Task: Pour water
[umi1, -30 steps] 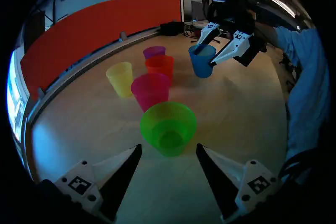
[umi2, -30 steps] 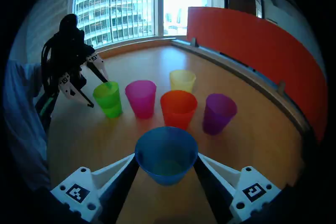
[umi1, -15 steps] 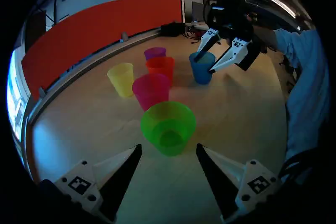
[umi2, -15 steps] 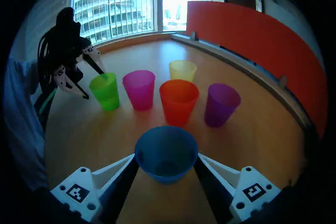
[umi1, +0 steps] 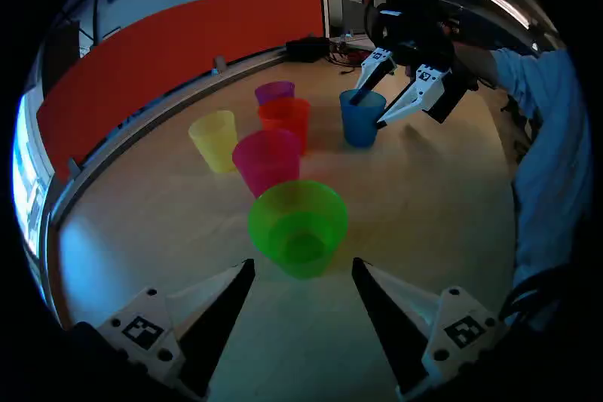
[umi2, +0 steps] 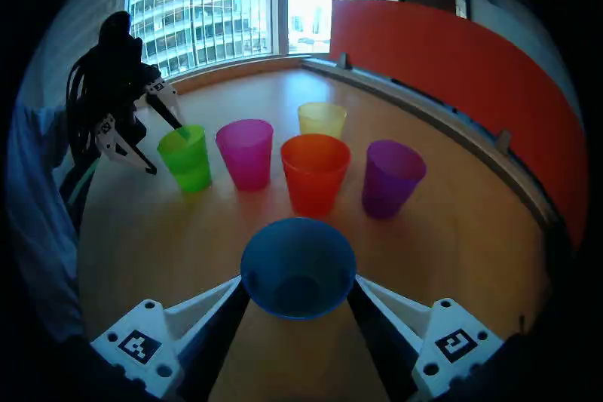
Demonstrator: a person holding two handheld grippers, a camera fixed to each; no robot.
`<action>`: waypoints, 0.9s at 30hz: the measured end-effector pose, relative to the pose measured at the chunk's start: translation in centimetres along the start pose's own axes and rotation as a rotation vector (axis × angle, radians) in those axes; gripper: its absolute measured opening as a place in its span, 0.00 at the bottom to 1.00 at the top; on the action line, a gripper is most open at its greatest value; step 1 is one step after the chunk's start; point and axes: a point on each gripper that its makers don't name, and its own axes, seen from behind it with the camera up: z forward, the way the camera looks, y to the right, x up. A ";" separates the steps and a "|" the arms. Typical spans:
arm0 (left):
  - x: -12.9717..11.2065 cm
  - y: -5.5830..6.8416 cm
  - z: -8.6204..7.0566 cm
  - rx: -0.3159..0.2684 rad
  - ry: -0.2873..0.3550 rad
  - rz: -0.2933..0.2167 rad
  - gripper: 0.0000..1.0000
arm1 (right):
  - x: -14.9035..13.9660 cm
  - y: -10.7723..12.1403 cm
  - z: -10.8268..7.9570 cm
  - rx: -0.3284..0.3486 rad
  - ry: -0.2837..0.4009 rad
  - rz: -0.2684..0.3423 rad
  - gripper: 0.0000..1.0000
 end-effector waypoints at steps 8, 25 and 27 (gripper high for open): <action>-0.1 -0.2 -0.5 0.012 0.003 -0.010 0.96 | -0.7 -0.3 -0.4 -0.004 -0.014 -0.002 1.00; 0.3 -2.5 -4.3 0.136 0.074 -0.087 0.96 | -2.1 0.3 -4.9 -0.093 0.044 0.032 1.00; 0.4 -2.7 -4.9 0.152 0.084 -0.093 0.96 | -2.2 0.4 -5.5 -0.104 0.055 0.037 1.00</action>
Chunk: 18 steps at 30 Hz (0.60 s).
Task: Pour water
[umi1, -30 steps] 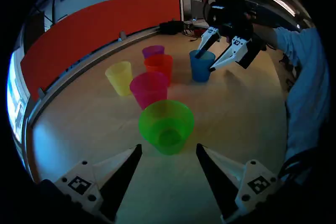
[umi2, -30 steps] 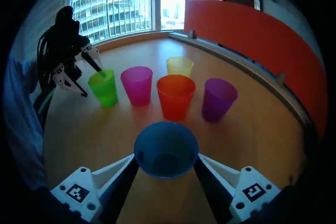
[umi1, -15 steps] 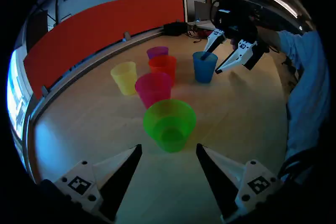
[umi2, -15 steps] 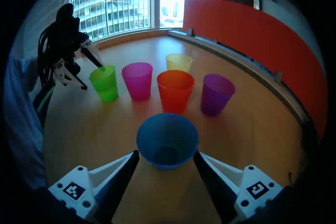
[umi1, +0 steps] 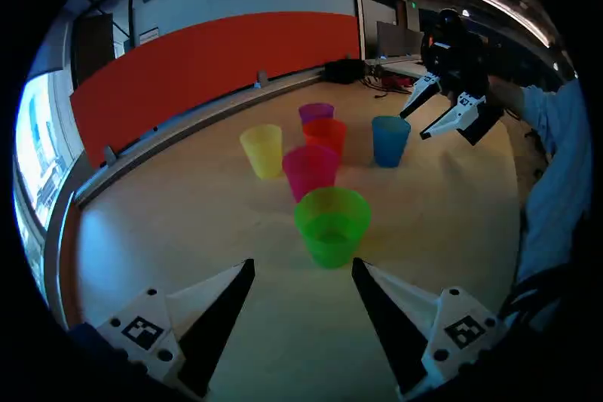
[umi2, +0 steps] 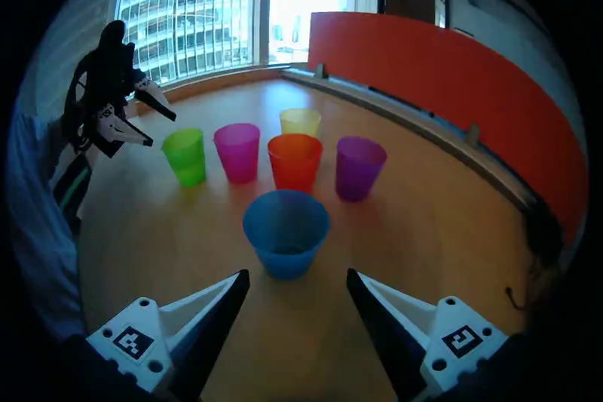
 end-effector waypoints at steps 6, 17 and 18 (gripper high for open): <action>1.0 -0.6 -1.2 0.031 0.034 -0.024 0.96 | 0.7 0.2 -1.4 -0.030 0.041 0.022 1.00; 3.2 -4.0 -3.3 0.143 0.130 -0.108 0.96 | 3.5 1.2 -4.5 -0.119 0.151 0.057 1.00; 3.5 -4.4 -3.6 0.158 0.146 -0.116 0.96 | 3.7 1.3 -4.8 -0.131 0.161 0.059 1.00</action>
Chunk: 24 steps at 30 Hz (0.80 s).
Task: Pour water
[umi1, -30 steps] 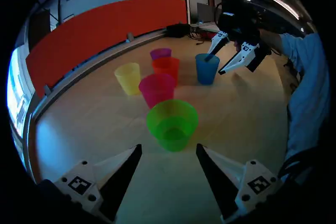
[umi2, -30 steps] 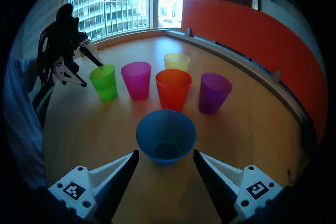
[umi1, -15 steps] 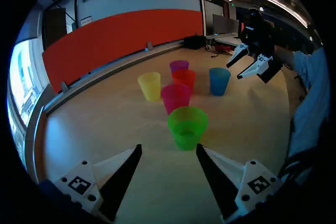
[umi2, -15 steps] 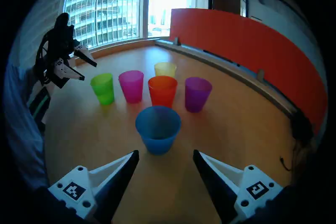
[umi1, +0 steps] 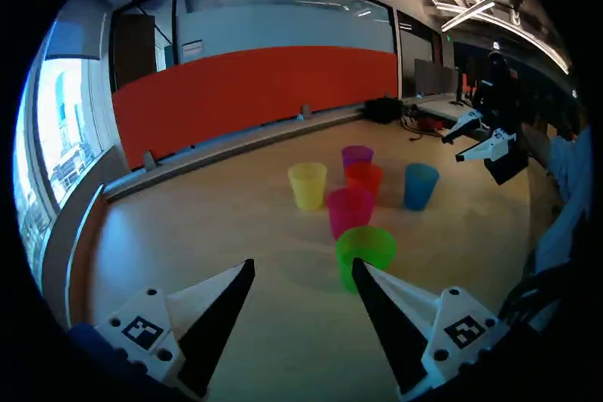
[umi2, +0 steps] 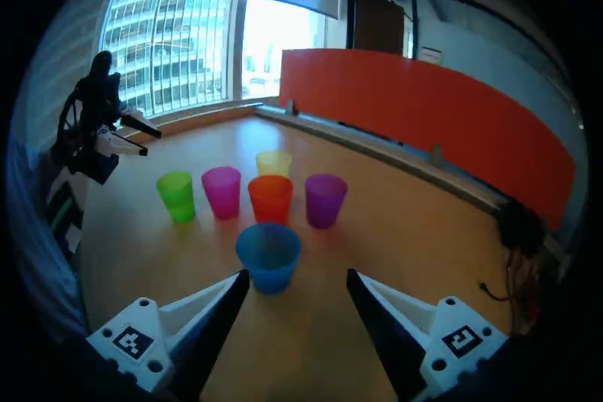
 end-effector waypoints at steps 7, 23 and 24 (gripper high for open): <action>2.7 -2.5 -1.0 0.113 0.117 -0.035 0.96 | 1.7 1.5 -1.5 -0.102 0.072 0.021 1.00; 7.0 -4.9 -2.5 0.319 0.359 -0.112 0.96 | 5.3 6.9 -4.9 -0.416 0.289 0.100 1.00; 7.2 -4.9 -2.6 0.329 0.369 -0.112 0.96 | 5.6 7.2 -5.2 -0.433 0.308 0.105 1.00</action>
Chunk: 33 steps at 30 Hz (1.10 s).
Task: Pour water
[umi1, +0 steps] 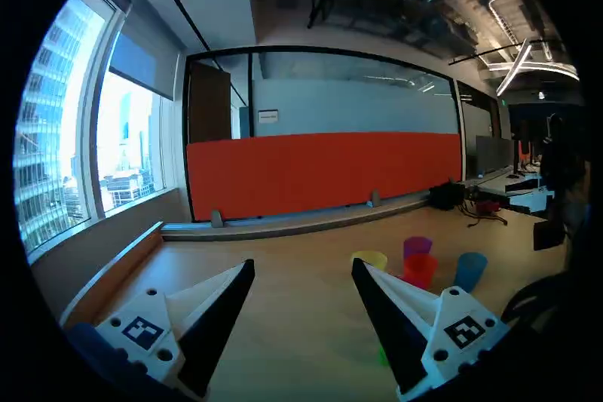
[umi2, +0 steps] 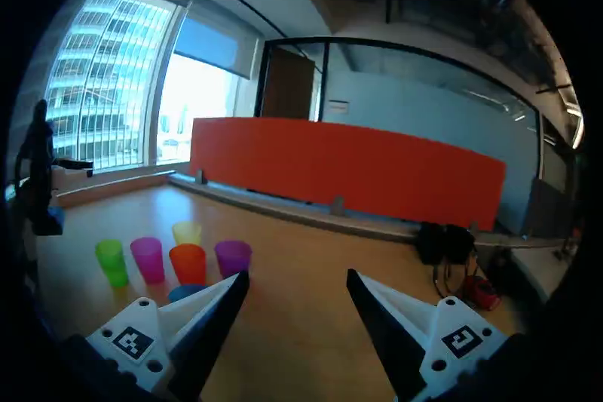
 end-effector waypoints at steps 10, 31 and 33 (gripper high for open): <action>1.5 0.3 0.1 0.078 0.082 -0.032 0.96 | 2.7 3.5 -0.9 -0.194 0.140 0.058 1.00; 2.4 -0.3 -0.3 0.176 0.137 -0.108 0.96 | 3.4 6.3 -2.5 -0.387 0.220 0.115 0.99; 2.2 -0.2 -0.3 0.179 0.135 -0.105 0.96 | 3.1 6.2 -2.6 -0.392 0.214 0.104 0.99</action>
